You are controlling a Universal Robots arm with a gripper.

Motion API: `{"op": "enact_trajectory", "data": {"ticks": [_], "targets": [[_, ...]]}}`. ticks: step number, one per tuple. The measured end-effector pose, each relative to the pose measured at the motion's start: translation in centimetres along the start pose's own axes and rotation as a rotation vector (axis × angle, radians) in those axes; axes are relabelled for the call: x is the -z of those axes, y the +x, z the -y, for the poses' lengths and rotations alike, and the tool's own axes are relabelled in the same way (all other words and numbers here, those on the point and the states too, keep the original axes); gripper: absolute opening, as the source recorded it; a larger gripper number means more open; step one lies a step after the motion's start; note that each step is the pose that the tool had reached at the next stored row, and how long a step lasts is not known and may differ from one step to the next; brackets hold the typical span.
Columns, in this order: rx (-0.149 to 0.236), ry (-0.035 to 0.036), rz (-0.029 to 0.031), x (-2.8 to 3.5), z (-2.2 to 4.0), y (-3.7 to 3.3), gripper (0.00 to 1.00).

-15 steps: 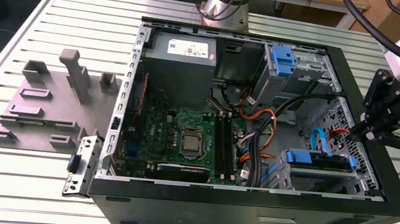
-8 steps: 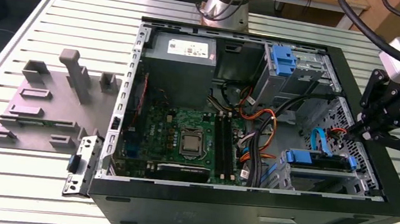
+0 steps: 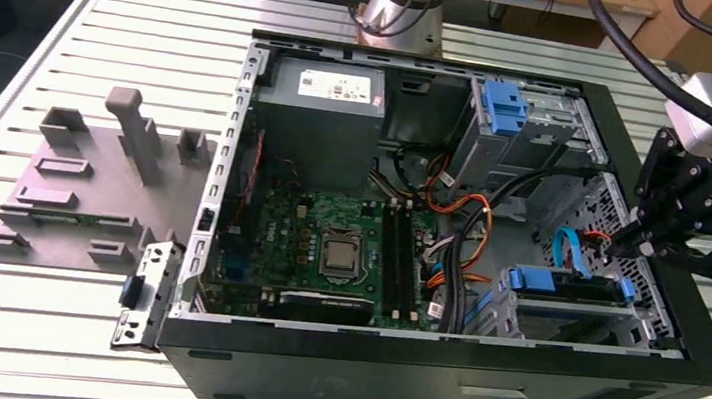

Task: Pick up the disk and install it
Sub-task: 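Insert the second disk wire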

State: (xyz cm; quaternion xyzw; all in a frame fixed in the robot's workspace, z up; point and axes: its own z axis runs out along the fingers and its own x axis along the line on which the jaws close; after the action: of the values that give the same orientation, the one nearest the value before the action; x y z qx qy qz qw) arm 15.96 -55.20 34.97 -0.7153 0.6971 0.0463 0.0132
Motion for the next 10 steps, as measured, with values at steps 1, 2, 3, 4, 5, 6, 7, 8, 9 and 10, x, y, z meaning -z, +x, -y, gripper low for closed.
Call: {"op": "enact_trajectory", "data": {"ticks": [1,2,3,4,5,6,7,8,9,10], "targets": [[0.0,0.0003,0.0,0.01,-0.05,0.21,0.17],[0.0,0.0007,0.0,0.02,-0.13,0.38,0.17],[0.0,0.001,0.0,0.02,-0.25,0.56,0.17],[0.0,0.0014,0.0,0.03,-0.37,0.71,0.17],[0.0,0.0015,0.0001,0.03,-0.45,0.87,0.17],[0.0,0.0017,0.0001,0.03,-0.54,1.06,0.17],[0.0,0.0019,0.0,0.03,-0.66,1.24,0.17],[0.0,0.002,-0.0001,0.02,-0.78,1.36,0.17],[0.0,0.002,0.0,0.0,-0.89,1.43,0.17],[0.0,0.002,0.0003,-0.05,-0.94,1.46,0.17]]}}
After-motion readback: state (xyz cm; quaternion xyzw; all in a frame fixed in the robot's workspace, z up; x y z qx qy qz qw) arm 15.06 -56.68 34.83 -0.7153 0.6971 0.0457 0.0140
